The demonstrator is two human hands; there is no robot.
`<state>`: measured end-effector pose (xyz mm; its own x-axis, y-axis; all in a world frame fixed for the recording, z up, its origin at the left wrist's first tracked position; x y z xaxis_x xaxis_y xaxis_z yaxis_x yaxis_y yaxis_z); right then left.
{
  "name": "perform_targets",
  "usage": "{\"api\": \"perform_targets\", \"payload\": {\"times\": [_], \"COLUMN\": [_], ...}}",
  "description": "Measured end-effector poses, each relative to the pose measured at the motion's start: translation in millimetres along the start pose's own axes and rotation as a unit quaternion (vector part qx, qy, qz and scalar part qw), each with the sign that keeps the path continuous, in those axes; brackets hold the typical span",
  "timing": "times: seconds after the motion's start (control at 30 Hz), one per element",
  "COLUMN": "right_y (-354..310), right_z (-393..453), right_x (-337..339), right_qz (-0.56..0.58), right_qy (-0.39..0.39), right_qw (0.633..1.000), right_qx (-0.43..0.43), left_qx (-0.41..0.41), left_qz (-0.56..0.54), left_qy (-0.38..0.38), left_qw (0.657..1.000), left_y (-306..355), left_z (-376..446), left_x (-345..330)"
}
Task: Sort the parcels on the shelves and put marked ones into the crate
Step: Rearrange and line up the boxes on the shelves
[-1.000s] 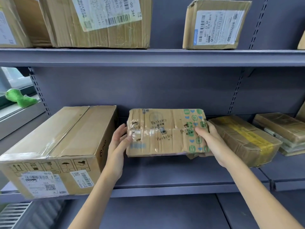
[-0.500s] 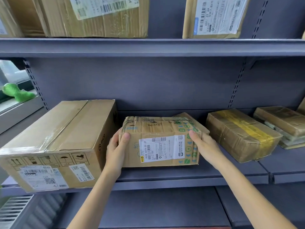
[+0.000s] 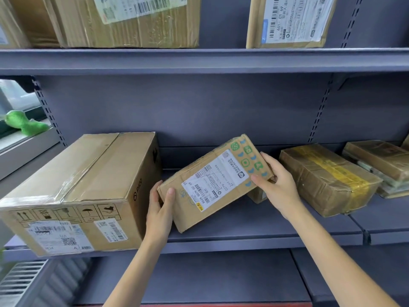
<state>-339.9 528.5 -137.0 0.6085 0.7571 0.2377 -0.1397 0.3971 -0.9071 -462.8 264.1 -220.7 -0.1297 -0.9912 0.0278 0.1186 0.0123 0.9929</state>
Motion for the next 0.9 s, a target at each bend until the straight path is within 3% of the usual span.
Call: {"api": "perform_targets", "payload": {"times": [0.17,0.4,0.53,0.9], "right_y": [-3.4,35.5,45.5,44.2], "right_z": [0.3,-9.8,-26.3,-24.6], "right_x": [-2.6,3.2,-9.9,-22.0], "right_qz": [-0.01,-0.009,-0.026,-0.04], "right_qy": [0.006,-0.004,-0.065,-0.075], "right_qw": [1.0,0.994,0.989,0.989], "right_qx": [0.017,-0.105,-0.128,-0.121], "left_qx": [-0.007,-0.036,-0.058,-0.046], "left_qz": [-0.019,0.001,0.039,0.096], "left_qy": [0.008,0.066,0.049,0.022], "left_qw": [1.0,0.997,0.996,0.994], "left_y": [-0.2,16.0,20.4,11.9], "left_z": [-2.3,5.3,16.5,11.4], "left_x": [0.6,15.3,13.6,7.3]}}
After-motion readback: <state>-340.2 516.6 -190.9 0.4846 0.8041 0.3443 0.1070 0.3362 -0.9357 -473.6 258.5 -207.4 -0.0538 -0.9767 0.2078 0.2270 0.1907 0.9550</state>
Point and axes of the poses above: each hand's wrist, its own z-axis towards the middle knuckle, its own x-axis out of the back of the hand, y = z × x, the point moved 10 cm from there along z, towards the middle knuckle, and after that the axes turned 1 degree about y, right-handed, at the moved point
